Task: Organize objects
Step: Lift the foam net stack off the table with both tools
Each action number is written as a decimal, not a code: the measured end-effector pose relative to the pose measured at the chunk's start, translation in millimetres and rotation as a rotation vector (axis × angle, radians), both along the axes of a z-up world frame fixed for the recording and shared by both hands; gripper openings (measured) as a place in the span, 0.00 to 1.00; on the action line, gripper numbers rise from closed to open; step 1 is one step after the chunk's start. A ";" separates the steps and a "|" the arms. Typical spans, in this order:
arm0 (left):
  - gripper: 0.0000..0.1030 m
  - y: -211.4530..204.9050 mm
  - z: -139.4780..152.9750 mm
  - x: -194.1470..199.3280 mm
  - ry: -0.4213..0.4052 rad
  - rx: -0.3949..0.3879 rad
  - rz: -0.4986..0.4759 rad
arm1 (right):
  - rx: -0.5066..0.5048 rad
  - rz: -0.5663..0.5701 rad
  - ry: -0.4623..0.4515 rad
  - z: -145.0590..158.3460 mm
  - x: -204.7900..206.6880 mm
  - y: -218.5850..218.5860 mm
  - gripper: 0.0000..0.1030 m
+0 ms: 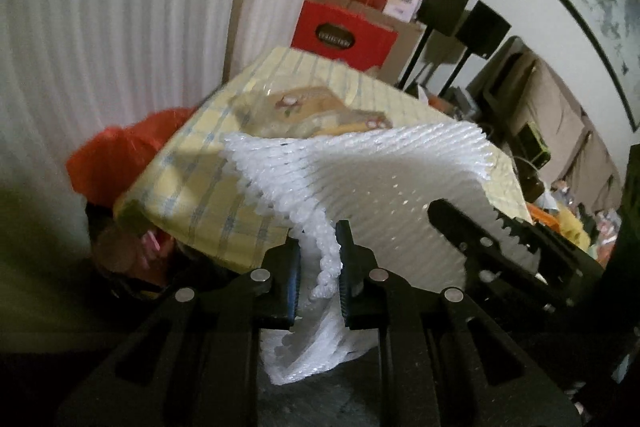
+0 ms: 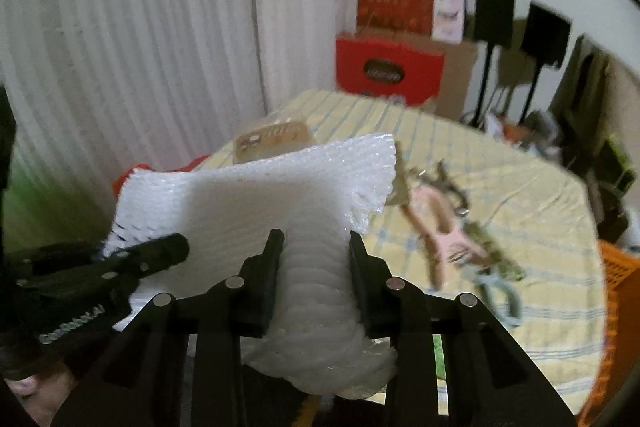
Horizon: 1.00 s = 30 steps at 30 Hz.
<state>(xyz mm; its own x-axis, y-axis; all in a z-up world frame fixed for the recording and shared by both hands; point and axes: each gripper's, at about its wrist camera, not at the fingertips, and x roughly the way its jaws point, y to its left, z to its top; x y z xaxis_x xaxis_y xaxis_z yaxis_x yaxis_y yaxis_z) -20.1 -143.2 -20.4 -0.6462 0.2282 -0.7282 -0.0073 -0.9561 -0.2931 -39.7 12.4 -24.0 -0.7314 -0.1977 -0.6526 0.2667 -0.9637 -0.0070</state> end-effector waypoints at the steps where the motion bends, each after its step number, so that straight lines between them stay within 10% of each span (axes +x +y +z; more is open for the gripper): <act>1: 0.14 1.9 5.4 3.1 0.014 -0.015 0.003 | -0.002 -0.002 0.002 2.0 2.8 -0.2 0.30; 30: 0.13 77.0 113.7 91.2 0.342 -0.050 -0.055 | -0.003 -0.111 0.274 115.5 106.7 64.4 0.31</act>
